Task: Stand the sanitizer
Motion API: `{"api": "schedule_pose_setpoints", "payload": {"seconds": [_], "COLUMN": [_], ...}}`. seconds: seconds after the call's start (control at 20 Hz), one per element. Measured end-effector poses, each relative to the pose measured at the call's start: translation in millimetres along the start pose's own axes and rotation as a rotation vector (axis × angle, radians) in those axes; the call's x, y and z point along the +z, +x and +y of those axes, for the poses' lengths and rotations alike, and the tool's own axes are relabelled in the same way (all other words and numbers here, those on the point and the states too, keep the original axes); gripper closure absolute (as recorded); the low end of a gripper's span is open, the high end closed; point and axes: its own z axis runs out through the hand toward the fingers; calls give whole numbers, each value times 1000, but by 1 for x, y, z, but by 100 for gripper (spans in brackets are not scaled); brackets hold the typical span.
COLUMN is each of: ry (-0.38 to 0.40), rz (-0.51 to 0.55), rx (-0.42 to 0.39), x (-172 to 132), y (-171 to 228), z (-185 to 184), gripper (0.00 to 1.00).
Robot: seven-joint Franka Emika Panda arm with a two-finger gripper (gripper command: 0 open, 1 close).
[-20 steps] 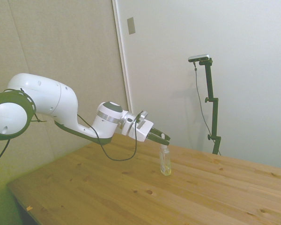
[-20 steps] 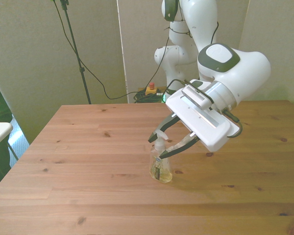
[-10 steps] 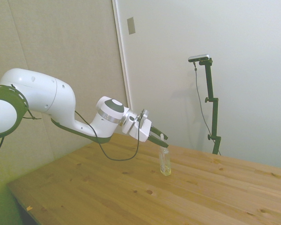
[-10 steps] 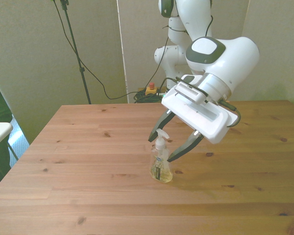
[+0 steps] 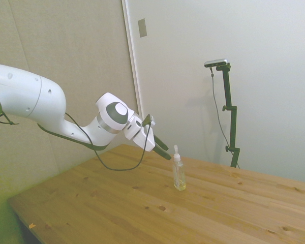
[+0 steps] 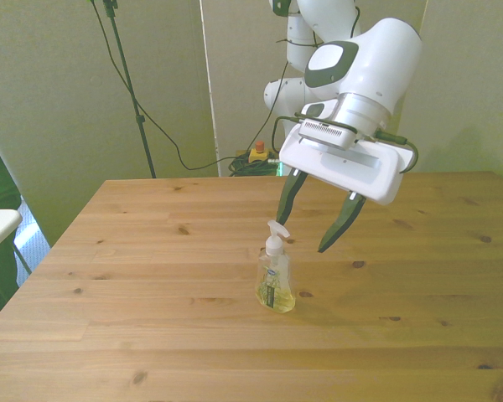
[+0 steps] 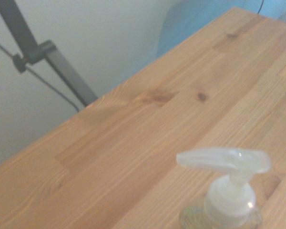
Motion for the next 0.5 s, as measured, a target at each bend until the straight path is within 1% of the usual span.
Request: {"api": "schedule_pose_setpoints", "payload": {"seconds": [0.2, 0.3, 0.5], "ry": [-57, -73, -120], "rz": [-142, -210, -331], "rx": [-113, -173, -310], "x": [-13, -18, -30], "y": [-1, -1, 4], "z": [22, 32, 46], "gripper": [0, 0, 0]}}
